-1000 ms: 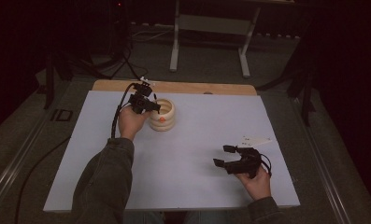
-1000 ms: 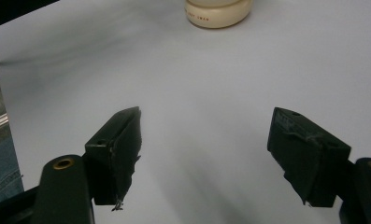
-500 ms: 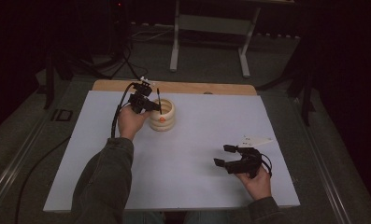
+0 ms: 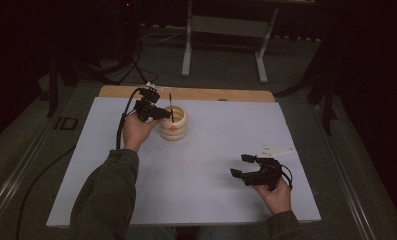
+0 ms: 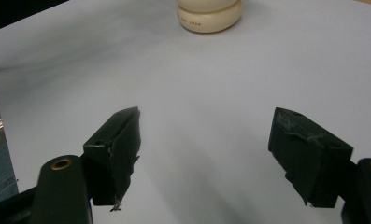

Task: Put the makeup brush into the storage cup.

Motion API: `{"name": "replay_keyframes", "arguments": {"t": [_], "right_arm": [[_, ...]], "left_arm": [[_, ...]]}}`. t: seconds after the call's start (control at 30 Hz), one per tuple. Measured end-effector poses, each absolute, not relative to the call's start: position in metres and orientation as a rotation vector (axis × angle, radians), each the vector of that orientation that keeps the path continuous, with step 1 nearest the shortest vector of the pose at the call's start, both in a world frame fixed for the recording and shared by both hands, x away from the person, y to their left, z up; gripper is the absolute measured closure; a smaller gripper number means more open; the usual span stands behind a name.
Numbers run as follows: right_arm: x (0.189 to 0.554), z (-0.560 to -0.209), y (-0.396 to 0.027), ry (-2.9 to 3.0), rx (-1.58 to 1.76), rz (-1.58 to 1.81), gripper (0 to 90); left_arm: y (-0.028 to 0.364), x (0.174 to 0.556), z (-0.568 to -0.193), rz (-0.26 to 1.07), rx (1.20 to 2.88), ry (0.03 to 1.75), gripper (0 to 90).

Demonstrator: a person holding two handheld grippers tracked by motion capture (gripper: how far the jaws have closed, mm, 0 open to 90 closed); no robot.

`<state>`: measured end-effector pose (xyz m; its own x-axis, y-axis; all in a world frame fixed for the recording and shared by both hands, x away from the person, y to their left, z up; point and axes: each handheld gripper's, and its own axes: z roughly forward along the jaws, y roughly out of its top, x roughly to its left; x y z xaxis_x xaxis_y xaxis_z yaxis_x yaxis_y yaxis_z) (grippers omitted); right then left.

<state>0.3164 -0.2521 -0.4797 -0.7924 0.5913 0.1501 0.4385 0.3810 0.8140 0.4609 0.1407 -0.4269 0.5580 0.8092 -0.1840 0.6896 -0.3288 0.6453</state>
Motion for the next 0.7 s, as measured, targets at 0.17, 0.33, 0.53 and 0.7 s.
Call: {"name": "replay_keyframes", "arguments": {"t": [0.17, 0.33, 0.53, 0.7], "right_arm": [[0.316, -0.479, -0.255, 2.454, 0.943, 1.379, 24.7], [0.316, -0.478, -0.259, 2.436, 0.961, 1.383, 24.1], [0.316, -0.478, -0.262, 2.418, 0.978, 1.381, 23.1], [0.316, -0.479, -0.262, 2.415, 0.987, 1.377, 22.6]], "left_arm": [[0.144, 0.454, -0.426, 0.221, 2.078, 1.171, 65.0], [0.147, 0.446, -0.427, 0.246, 2.07, 1.169, 57.3], [0.151, 0.439, -0.425, 0.242, 2.057, 1.141, 53.2], [0.154, 0.434, -0.425, 0.252, 2.05, 1.137, 47.7]]}}
